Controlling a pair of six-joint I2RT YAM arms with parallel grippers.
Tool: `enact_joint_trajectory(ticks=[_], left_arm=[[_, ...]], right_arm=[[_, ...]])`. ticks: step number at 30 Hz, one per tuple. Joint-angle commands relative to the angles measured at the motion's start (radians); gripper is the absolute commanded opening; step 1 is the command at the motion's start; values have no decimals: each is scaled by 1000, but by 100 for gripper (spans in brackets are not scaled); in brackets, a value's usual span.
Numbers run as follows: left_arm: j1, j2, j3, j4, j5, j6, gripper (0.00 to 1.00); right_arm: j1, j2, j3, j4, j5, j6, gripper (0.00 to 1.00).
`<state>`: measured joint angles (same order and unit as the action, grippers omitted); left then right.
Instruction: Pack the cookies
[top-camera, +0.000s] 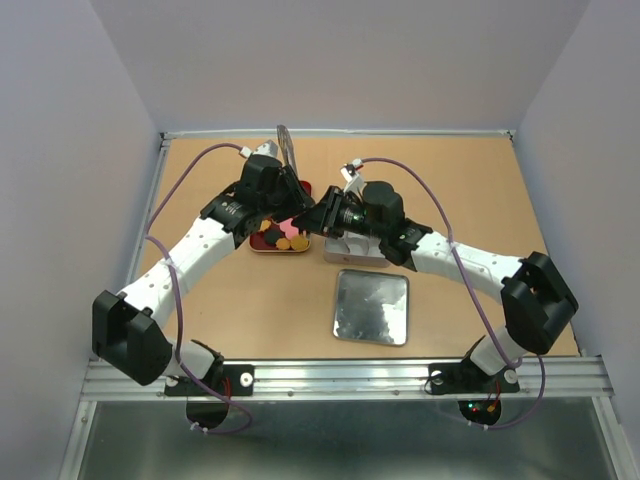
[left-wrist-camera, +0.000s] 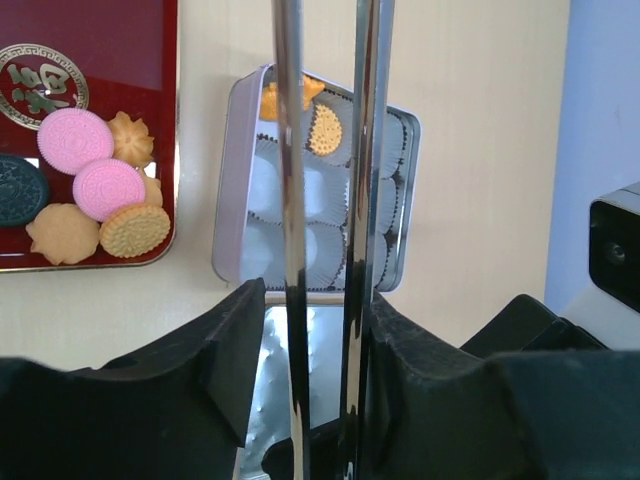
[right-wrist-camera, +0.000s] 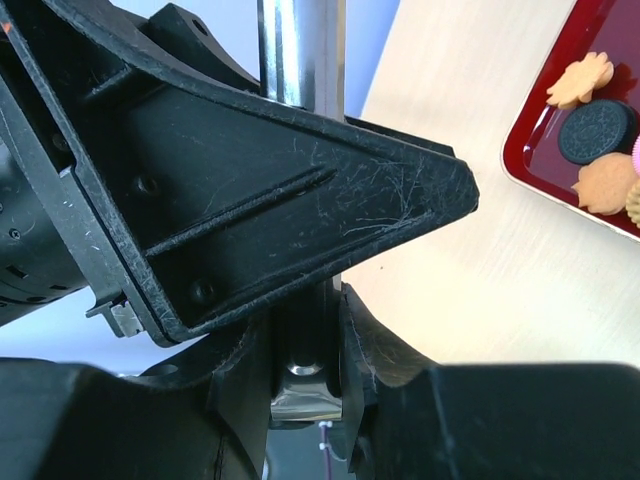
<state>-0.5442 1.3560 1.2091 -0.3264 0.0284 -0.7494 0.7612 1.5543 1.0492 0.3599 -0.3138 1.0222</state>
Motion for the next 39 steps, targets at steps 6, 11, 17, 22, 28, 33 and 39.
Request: enact_joint_trajectory(ticks=[6, 11, 17, 22, 28, 33, 39], left_arm=[[-34, 9, 98, -167, -97, 33, 62], [-40, 12, 145, -221, -139, 44, 62], [-52, 25, 170, -244, -143, 42, 56], [-66, 28, 171, -238, -139, 38, 48], [-72, 29, 184, -243, -134, 42, 29], [-71, 31, 191, -281, -154, 62, 20], [-69, 31, 187, -359, -168, 154, 18]], right_arm=[[3, -36, 5, 70, 61, -13, 0], [4, -39, 14, 27, 76, -43, 0], [3, -34, 5, 25, 79, -45, 0], [4, -33, 5, 24, 79, -45, 0], [3, -33, -3, 24, 79, -47, 0], [3, -39, -11, 19, 82, -66, 30], [4, -134, 2, -131, 163, -201, 91]])
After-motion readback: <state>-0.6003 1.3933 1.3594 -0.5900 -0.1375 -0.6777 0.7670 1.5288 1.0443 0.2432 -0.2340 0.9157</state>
